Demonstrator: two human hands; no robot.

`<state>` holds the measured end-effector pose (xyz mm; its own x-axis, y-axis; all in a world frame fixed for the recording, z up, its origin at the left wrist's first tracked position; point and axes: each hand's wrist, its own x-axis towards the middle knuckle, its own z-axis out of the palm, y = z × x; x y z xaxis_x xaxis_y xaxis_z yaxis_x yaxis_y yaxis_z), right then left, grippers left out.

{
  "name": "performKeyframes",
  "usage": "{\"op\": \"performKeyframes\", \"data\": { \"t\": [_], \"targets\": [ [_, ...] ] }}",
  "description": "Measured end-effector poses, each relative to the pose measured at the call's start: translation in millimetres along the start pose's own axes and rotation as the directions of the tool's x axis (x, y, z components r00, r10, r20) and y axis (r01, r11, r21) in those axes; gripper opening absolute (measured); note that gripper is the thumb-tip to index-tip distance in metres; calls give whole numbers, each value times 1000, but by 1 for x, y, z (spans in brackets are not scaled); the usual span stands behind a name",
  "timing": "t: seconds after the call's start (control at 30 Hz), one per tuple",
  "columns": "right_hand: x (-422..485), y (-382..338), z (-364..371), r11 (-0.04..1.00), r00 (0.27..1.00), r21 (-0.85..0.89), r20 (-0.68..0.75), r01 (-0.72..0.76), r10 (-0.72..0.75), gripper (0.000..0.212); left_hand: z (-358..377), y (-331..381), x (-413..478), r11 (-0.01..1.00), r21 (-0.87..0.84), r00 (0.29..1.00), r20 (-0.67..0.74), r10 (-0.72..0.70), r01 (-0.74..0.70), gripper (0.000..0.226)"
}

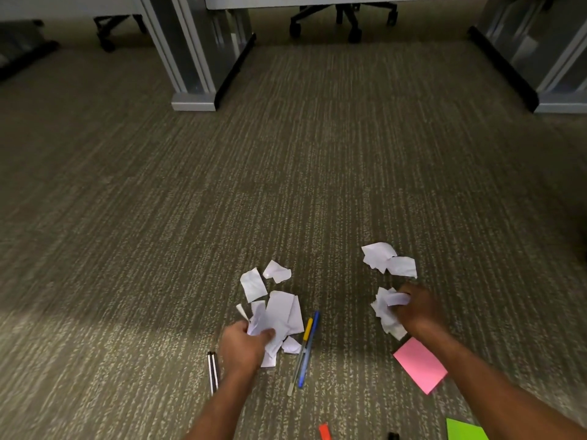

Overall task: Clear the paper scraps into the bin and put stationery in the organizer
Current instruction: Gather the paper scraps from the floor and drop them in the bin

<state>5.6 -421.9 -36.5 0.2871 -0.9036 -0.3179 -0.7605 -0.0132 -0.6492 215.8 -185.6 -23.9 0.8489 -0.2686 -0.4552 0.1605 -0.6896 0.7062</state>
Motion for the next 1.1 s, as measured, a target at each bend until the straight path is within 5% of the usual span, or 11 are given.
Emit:
{"op": "performKeyframes", "data": {
  "t": [0.1,0.23,0.3,0.5,0.73,0.8,0.97,1.1],
  "targets": [
    [1,4,2,1000,1000,9,10,-13,12,9,7,4,-3,989,139,999,-5,43,-42,30],
    [6,13,4,1000,999,13,37,-14,14,28,16,-2,3,961,270,996,-51,68,-51,79],
    [7,16,5,1000,997,-15,68,-25,26,23,15,0,4,966,257,996,-68,50,-31,85],
    [-4,13,4,996,995,70,91,-48,41,16,10,10,10,963,266,999,5,-38,35,73],
    [-38,-14,0,847,982,500,147,-178,120,23,9,13,3,944,329,998,45,-34,17,53],
    [-44,-22,3,793,974,568,176,-219,143,23,7,12,0,965,258,996,71,-55,35,46],
    [-51,-32,1,733,963,625,202,-269,181,26,-4,13,16,929,-272,963,171,-210,251,44],
    [-57,-36,-1,727,967,639,206,-251,153,23,6,30,17,921,-321,966,201,-160,219,36]
  ]
}}
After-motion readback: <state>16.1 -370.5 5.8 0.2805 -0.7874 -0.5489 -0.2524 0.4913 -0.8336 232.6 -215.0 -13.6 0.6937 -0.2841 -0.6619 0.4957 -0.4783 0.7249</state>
